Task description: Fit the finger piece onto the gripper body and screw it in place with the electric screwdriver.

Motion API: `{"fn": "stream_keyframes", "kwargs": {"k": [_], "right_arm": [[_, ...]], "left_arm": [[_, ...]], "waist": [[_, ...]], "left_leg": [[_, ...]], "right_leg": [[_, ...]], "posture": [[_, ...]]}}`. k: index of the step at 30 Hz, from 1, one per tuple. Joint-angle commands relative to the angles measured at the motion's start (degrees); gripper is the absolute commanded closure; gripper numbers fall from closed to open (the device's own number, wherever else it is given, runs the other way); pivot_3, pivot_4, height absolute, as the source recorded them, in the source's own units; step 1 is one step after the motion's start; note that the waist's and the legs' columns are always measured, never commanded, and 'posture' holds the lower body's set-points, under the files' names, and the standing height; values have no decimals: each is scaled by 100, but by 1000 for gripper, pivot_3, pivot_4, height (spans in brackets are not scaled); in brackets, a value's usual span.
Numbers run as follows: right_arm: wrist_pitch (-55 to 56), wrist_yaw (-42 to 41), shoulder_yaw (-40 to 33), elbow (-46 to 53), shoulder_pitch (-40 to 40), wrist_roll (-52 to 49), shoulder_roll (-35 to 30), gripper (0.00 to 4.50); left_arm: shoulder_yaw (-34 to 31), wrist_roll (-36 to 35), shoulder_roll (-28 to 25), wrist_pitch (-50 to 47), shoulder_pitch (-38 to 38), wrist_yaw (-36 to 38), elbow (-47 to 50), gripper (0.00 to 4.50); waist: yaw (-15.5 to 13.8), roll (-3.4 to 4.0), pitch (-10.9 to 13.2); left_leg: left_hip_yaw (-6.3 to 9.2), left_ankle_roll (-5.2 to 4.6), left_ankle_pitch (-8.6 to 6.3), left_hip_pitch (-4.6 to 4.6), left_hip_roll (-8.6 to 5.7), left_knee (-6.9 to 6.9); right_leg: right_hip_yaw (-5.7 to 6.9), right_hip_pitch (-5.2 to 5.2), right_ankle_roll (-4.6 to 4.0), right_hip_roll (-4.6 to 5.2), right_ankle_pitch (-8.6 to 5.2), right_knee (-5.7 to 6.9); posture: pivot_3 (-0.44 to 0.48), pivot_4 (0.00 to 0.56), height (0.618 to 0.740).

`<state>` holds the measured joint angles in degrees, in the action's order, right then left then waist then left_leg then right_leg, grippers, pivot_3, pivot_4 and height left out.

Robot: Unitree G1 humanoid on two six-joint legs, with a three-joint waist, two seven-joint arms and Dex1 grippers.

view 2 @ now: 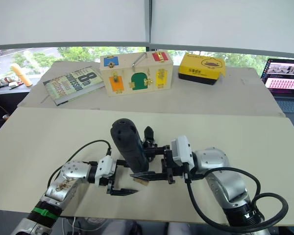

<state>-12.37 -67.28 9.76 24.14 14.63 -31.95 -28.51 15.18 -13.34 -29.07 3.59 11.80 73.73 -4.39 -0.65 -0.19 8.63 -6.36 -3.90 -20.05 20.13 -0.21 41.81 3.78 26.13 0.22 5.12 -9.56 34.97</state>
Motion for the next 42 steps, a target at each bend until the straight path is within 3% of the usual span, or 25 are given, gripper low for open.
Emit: {"fn": "stream_keyframes", "kwargs": {"k": [1, 37, 42], "right_arm": [[192, 10, -90, 151, 28, -66, 18, 2587], [301, -33, -35, 70, -92, 46, 37, 2587], [235, -28, -102, 213, -28, -132, 39, 2587]], "left_arm": [[182, 55, 2, -54, -132, 19, 22, 0], [158, 26, -9, -59, -163, 23, 0, 0], [-62, -355, 44, -239, -190, 44, 149, 0]], "waist": [[0, 0, 0], [1, 0, 0], [3, 0, 0]], "left_leg": [[0, 0, 0, 0, 0, 0], [1, 0, 0, 0, 0, 0], [1, 0, 0, 0, 1, 0]], "right_leg": [[0, 0, 0, 0, 0, 0], [0, 0, 0, 0, 0, 0], [0, 0, 0, 1, 0, 0]], "posture": [[0, 150, 740], [0, 150, 740], [0, 150, 740]]}}
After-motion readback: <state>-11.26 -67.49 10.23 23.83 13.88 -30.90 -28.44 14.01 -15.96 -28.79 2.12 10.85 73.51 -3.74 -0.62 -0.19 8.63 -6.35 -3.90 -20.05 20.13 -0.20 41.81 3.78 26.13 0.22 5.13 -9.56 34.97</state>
